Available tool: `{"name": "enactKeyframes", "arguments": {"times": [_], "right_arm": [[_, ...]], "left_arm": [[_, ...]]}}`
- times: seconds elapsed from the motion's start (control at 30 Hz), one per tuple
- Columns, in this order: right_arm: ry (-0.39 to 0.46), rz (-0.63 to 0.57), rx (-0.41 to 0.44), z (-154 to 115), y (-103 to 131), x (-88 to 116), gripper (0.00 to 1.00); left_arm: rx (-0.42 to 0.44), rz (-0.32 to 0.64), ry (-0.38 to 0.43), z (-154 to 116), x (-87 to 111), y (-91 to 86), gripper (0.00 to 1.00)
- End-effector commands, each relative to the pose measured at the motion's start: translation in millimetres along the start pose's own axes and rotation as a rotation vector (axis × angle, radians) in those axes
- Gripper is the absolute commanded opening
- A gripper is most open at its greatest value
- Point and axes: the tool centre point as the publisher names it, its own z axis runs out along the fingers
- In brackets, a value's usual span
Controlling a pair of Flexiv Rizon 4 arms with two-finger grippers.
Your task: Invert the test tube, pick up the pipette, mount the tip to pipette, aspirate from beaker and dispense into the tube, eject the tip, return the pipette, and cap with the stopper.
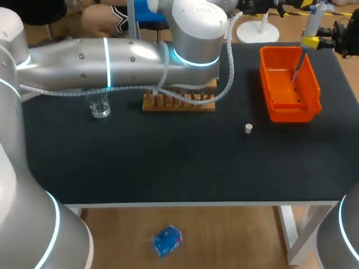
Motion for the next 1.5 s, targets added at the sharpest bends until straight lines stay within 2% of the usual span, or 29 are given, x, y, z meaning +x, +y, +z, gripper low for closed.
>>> {"name": "enactKeyframes", "arguments": {"times": [0.03,0.6,0.8,1.5], "right_arm": [[0.005,0.0,0.0,-0.9,-0.2,-1.6,0.0],[0.005,0.0,0.0,-0.9,-0.2,-1.6,0.0],[0.005,0.0,0.0,-0.9,-0.2,-1.6,0.0],[0.005,0.0,0.0,-0.9,-0.2,-1.6,0.0]], "left_arm": [[0.166,0.002,-0.005,2.3,1.0,3.2,0.0],[0.166,0.002,-0.005,2.3,1.0,3.2,0.0],[0.161,0.013,-0.003,1.7,-8.4,5.3,0.0],[0.141,-0.007,0.028,22.8,-20.0,14.0,0.0]]}}
